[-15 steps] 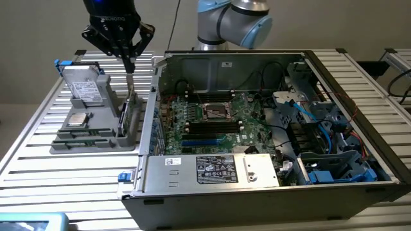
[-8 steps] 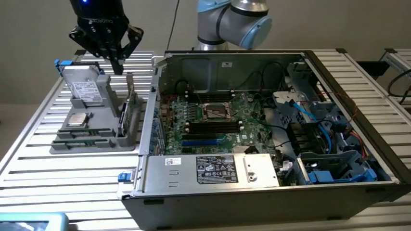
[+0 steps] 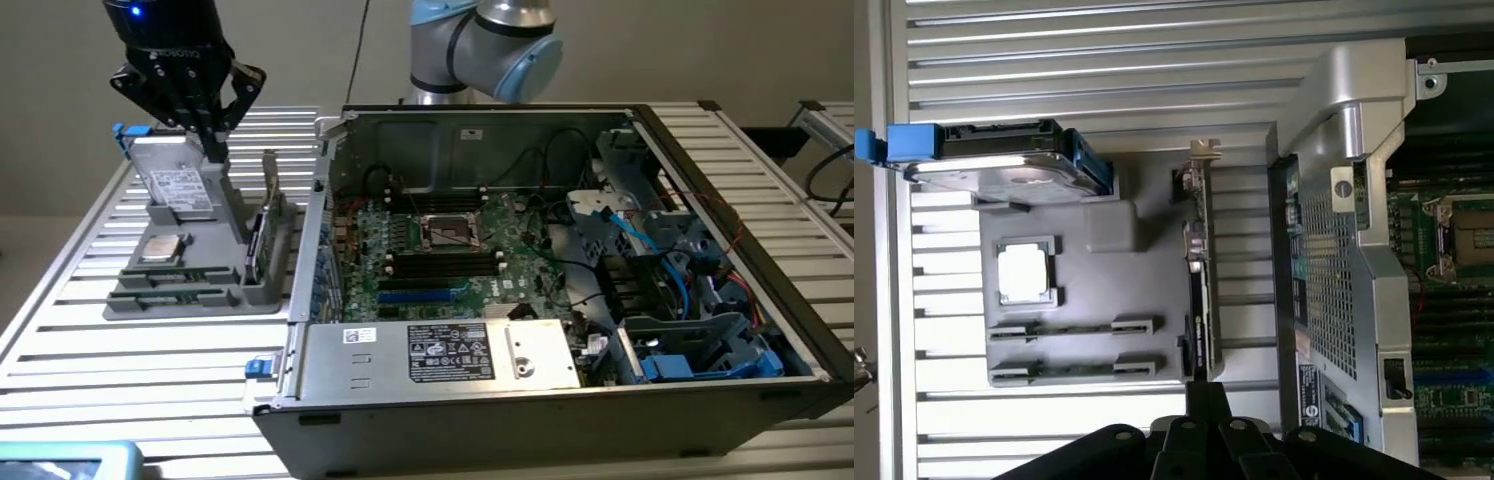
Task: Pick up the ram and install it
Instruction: 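Reach for the ram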
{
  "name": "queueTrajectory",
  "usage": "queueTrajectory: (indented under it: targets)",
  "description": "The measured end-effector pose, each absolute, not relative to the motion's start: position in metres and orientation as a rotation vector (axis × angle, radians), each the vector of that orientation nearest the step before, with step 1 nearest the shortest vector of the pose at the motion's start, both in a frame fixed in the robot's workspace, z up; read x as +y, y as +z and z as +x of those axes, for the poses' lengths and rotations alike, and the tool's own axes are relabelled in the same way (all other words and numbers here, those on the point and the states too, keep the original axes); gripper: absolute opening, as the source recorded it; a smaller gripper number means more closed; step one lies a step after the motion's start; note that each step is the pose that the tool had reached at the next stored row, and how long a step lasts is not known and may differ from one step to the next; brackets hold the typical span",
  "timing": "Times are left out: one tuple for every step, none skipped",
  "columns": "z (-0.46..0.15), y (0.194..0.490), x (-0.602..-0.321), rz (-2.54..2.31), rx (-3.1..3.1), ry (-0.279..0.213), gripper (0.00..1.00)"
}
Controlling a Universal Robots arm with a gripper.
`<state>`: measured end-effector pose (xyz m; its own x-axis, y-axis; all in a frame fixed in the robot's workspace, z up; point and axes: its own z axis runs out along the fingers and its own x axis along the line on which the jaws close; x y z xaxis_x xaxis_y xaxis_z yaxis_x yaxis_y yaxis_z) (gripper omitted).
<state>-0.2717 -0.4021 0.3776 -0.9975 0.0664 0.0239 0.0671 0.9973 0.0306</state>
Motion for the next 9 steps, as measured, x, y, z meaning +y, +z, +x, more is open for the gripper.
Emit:
queueTrajectory:
  targets:
    - [-0.275,0.377,-0.402,-0.104,-3.117,-0.048,0.11]
    - [-0.278,0.377,-0.403,-0.104,-3.117,-0.047,0.11]
    - [-0.282,0.376,-0.403,-0.104,-3.118,-0.046,0.11]
    - [-0.285,0.375,-0.404,-0.104,-3.120,-0.047,0.11]
    - [-0.288,0.374,-0.405,-0.104,-3.122,-0.047,0.11]
    - [-0.291,0.374,-0.405,-0.104,-3.126,-0.047,0.11]
    - [-0.294,0.373,-0.406,-0.104,-3.129,-0.047,0.11]
    - [-0.297,0.372,-0.407,-0.104,-3.132,-0.047,0.11]
    - [-0.301,0.371,-0.407,-0.104,-3.135,-0.047,0.11]
